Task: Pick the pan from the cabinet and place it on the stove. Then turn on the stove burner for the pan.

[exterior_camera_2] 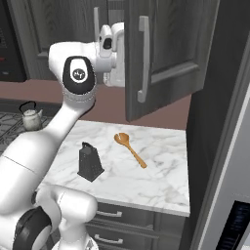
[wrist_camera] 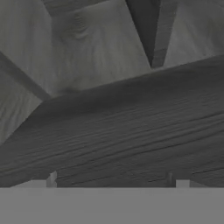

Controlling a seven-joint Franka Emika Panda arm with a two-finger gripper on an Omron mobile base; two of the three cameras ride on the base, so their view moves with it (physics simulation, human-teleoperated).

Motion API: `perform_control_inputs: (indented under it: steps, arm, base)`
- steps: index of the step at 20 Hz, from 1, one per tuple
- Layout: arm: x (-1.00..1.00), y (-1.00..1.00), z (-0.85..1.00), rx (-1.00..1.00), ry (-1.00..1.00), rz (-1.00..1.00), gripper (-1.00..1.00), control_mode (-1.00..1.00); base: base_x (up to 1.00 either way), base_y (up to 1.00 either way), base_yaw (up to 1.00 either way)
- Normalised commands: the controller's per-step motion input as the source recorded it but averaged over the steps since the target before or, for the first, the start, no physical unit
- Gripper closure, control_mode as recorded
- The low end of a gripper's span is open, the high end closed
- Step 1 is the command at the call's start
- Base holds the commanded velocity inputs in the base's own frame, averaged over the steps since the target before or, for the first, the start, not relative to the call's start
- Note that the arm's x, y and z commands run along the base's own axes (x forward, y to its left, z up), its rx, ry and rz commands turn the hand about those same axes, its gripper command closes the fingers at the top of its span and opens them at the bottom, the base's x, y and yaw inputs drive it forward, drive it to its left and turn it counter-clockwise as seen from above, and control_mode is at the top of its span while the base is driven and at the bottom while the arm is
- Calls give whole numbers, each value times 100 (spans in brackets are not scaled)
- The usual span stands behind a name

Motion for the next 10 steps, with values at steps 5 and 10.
perform_control_inputs:
  steps: [5, 10]
  arm:
    - [-41, -96, 0, 14, -1, -7, -100, -100]
    - [-33, -92, 0, 13, -2, -7, -100, -100]
  base:
    - [0, 0, 0]
    - [0, 0, 0]
